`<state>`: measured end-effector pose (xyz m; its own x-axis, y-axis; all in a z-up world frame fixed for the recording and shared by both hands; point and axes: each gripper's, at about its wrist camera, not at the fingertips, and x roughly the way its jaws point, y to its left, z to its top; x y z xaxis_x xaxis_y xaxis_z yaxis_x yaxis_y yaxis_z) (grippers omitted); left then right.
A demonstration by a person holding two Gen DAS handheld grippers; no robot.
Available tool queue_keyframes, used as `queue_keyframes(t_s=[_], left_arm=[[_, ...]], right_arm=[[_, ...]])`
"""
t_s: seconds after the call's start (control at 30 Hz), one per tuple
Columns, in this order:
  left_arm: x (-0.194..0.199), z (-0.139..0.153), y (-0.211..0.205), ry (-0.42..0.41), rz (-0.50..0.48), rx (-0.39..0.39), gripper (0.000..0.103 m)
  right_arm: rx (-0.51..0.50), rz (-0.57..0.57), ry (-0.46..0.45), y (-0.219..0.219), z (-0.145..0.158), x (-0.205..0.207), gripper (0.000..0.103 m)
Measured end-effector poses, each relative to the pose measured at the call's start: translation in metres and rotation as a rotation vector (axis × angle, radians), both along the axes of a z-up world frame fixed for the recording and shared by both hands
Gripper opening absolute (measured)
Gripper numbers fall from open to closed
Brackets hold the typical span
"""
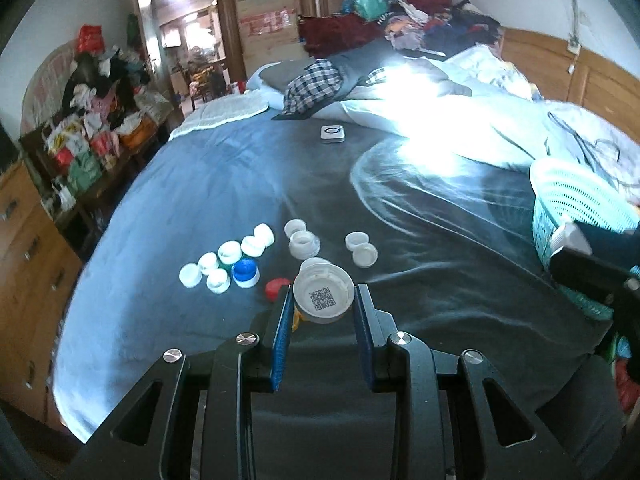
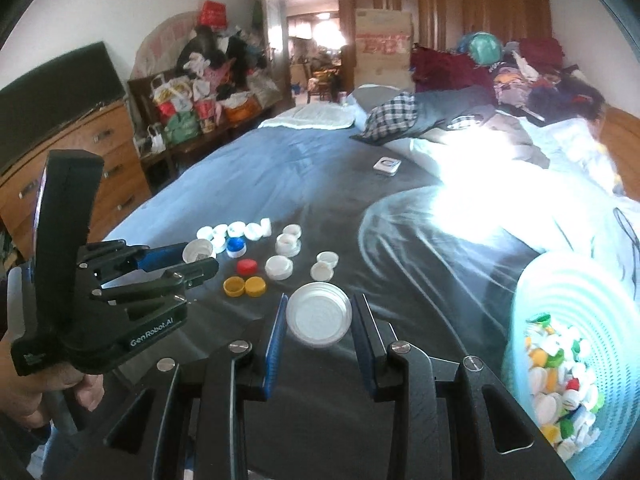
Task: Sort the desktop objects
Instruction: 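Carry the QR-printed cap and white cap over the blue basket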
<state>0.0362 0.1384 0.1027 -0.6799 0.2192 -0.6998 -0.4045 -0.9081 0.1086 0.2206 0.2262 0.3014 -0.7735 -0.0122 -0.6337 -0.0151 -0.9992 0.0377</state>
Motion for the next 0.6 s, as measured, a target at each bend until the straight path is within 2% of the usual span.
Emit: queue_keyframes(t_s=[0.6], left_arm=[[0.022, 0.015, 0.089, 0.041, -0.127, -0.078, 0.025]], right_arm=[[-0.045, -0.146, 0.064, 0.078, 0.022, 0.046, 0.034]])
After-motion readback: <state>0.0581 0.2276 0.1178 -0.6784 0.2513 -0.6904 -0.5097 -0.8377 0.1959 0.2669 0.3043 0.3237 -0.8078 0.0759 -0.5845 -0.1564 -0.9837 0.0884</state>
